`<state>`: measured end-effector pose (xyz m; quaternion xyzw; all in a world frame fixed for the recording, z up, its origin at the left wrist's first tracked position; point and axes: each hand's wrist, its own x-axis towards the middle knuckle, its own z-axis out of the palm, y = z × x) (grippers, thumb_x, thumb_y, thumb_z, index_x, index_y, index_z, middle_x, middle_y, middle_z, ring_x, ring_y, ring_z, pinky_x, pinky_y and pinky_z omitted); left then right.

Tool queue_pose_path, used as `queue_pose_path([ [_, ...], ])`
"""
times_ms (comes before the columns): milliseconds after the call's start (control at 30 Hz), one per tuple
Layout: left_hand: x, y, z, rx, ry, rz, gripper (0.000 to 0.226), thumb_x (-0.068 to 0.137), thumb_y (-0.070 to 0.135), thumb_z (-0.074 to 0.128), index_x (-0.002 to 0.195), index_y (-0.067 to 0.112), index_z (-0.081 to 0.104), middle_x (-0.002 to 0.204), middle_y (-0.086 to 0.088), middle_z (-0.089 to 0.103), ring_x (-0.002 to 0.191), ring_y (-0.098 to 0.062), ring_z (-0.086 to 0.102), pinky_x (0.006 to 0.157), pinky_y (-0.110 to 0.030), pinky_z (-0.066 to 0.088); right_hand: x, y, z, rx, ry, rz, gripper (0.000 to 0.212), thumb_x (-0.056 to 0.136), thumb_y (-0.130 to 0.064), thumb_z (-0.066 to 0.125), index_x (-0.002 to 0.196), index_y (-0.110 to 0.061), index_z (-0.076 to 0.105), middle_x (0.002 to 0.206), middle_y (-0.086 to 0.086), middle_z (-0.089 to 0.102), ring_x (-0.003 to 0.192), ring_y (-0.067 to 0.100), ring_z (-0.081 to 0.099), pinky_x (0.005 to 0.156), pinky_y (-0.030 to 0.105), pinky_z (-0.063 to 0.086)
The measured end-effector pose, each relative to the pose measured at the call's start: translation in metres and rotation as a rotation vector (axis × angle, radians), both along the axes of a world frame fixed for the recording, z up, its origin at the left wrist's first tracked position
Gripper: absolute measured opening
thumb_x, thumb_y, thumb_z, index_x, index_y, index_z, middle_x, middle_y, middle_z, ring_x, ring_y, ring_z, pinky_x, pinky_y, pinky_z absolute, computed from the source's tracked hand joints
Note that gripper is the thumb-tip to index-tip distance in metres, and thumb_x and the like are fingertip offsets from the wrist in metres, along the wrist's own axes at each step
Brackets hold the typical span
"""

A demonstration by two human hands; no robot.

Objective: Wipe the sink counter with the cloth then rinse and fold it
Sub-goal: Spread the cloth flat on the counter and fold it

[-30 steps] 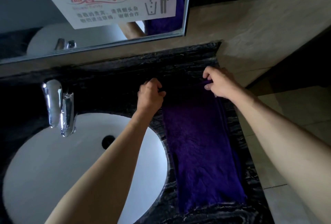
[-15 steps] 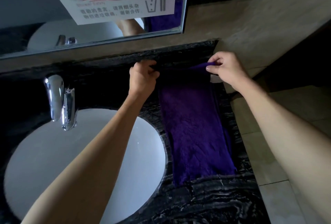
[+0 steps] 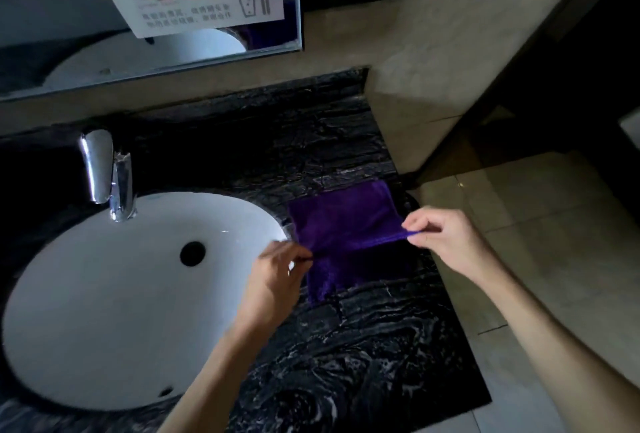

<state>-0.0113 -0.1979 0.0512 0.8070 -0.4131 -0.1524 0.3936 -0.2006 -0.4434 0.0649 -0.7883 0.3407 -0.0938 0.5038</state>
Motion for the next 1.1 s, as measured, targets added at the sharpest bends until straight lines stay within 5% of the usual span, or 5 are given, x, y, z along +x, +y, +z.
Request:
queue_pose_path([
  [267,-0.035,0.036,-0.043,0.163,-0.156,-0.165,0.017,0.079,0.011,0.080,0.092,0.018,0.072,0.096,0.009,0.067,0.086,-0.017,0.061,0.064,-0.038,0.057,-0.045,0.039,-0.053,-0.281,0.091,0.095,0.031,0.070,0.026,0.064,0.074,-0.005,0.068,0.096,-0.008,0.064,0.094,0.000,0.061,0.084,0.005,0.040],
  [467,-0.038,0.001,-0.029,0.048,-0.276,0.019,0.017,0.090,0.014,0.060,0.104,0.012,0.070,0.099,-0.004,0.066,0.085,-0.029,0.058,0.072,-0.044,0.054,-0.005,0.053,-0.039,-0.512,0.013,-0.074,0.038,0.077,0.002,0.048,0.106,-0.001,0.073,0.121,0.011,0.068,0.111,0.026,0.064,0.103,0.019,0.041],
  [667,-0.039,-0.076,-0.043,0.257,-0.182,0.065,0.058,0.104,0.032,0.022,0.157,0.008,0.030,0.164,-0.019,0.026,0.153,-0.033,0.021,0.124,-0.047,0.023,0.062,0.060,-0.070,-0.695,0.125,0.178,0.057,0.103,-0.027,0.046,0.155,-0.006,0.036,0.162,0.016,0.036,0.152,0.032,0.031,0.124,0.040,0.026],
  [833,-0.021,-0.067,-0.071,0.445,-0.383,0.111,0.070,0.102,0.055,0.021,0.161,0.016,0.021,0.169,-0.009,0.014,0.156,-0.024,0.015,0.125,-0.047,0.018,0.056,0.040,-0.085,-0.825,0.342,0.216,0.067,0.105,-0.050,0.032,0.159,-0.009,0.028,0.167,0.013,0.026,0.156,0.029,0.020,0.125,0.044,0.024],
  [1100,-0.037,-0.072,-0.059,0.387,-0.354,0.168,0.061,0.104,0.038,0.030,0.157,0.008,0.030,0.166,-0.017,0.021,0.155,-0.032,0.017,0.124,-0.049,0.021,0.061,0.052,-0.076,-0.843,0.360,0.201,0.064,0.104,-0.043,0.031,0.160,-0.011,0.026,0.168,0.014,0.021,0.156,0.031,0.019,0.126,0.050,0.018],
])
